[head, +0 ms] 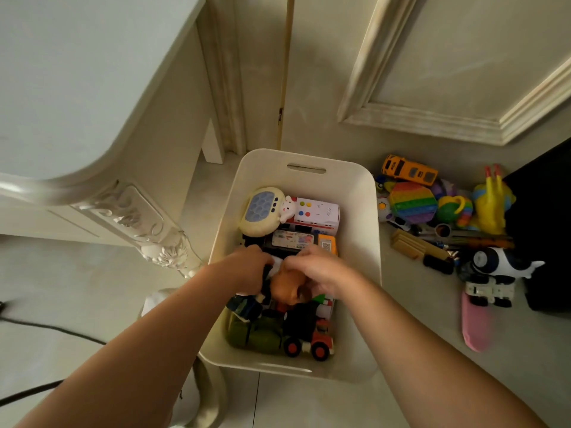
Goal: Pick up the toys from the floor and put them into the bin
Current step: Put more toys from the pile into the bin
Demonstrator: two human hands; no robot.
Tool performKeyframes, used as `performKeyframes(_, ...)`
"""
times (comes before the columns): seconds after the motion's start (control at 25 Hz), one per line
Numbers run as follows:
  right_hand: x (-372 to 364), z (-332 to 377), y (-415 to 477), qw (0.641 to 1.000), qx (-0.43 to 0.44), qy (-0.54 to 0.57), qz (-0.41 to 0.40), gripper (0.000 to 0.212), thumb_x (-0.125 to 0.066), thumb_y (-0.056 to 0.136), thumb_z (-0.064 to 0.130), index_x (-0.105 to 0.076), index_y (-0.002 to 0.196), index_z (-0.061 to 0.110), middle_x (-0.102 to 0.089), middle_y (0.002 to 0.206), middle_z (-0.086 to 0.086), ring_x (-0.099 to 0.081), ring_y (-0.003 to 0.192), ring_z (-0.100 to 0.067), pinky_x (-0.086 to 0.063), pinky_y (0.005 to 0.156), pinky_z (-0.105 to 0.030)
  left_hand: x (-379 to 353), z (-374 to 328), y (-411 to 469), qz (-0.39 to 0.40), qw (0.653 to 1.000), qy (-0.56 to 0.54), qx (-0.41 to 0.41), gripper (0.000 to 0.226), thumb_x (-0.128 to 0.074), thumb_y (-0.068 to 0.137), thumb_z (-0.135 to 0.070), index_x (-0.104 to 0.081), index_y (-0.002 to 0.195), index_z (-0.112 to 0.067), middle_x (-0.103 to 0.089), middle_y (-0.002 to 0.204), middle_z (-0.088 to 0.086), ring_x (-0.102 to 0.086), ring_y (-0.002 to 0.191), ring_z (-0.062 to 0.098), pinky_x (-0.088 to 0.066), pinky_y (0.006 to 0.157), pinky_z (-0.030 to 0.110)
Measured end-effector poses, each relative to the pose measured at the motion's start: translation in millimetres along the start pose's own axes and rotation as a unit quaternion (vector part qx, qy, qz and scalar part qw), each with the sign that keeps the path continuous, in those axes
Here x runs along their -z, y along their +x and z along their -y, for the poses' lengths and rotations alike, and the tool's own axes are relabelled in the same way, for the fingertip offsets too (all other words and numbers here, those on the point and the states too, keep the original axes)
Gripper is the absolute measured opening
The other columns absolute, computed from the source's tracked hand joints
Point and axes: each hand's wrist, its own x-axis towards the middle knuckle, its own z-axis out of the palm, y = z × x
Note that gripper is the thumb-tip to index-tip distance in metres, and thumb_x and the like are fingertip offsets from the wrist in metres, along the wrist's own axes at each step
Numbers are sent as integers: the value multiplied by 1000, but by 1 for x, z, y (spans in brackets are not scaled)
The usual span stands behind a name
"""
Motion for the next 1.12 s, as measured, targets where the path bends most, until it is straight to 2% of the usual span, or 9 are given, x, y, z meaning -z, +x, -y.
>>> performKeyframes(0.12,-15,2,4,989,-41,-139,21,44,-71,83,21,-54,122,8,-61,119,-18,-68,96,-32,-60,79,-42,-5,4,1,-53,996,39,60,34,-47,94,-10,-53,127,-11,-46,133,15,-52,116,30,-43,92,33)
performKeyframes(0.2,-21,4,6,963,-50,-265,26,59,-70,84,22,-43,136,10,-45,137,-17,-63,104,-29,-59,71,-32,-7,1,1,-40,992,99,65,36,-47,95,-13,-48,131,-14,-43,135,12,-49,119,28,-42,93,33)
performKeyframes(0.32,-33,3,7,907,-18,-420,-21,61,-66,88,24,-38,141,13,-31,140,-14,-55,114,-31,-56,81,-34,-14,-3,1,-16,990,116,73,44,-56,91,-20,-44,133,-20,-39,132,9,-46,119,27,-46,97,37)
performKeyframes(0.44,-37,-8,5,888,58,-453,-56,48,-59,92,19,-44,137,12,-32,136,-13,-53,114,-33,-50,95,-41,-10,-3,1,-5,988,139,72,35,-54,92,-23,-49,127,-18,-45,128,9,-48,116,25,-44,95,35)
performKeyframes(0.64,2,-17,-18,947,215,-211,-112,33,-52,94,35,-58,122,18,-50,126,-7,-56,107,-26,-49,89,-37,25,-31,12,-55,994,63,67,28,-45,90,-15,-60,114,-15,-60,108,4,-59,98,22,-52,90,38)
performKeyframes(0.8,70,-19,-47,917,306,15,-254,17,-50,95,25,-63,95,35,-66,93,8,-68,73,-11,-58,68,-29,59,-101,17,-257,962,-97,-6,29,-44,93,-15,-64,100,-35,-65,99,-7,-61,89,14,-52,79,32)
performKeyframes(0.88,114,-28,-52,894,301,77,-324,23,-49,94,19,-60,87,38,-67,84,9,-67,67,-10,-57,64,-28,63,-143,17,-324,919,-211,-76,28,-44,92,-18,-63,93,-38,-66,87,-10,-62,74,8,-52,67,27)
performKeyframes(0.96,157,-49,-44,886,261,126,-361,21,-49,93,12,-62,93,29,-67,91,4,-67,78,-17,-55,73,-34,59,-179,21,-317,898,-268,-149,28,-46,92,-16,-66,104,-31,-68,97,-8,-61,77,5,-49,67,21)
performKeyframes(1.12,218,-105,-1,913,130,150,-358,30,-49,89,4,-62,116,10,-63,106,-9,-60,96,-25,-51,93,-45,40,-224,56,-210,922,-300,-130,41,-46,93,-16,-55,130,-31,-58,127,-2,-60,101,16,-49,79,26)
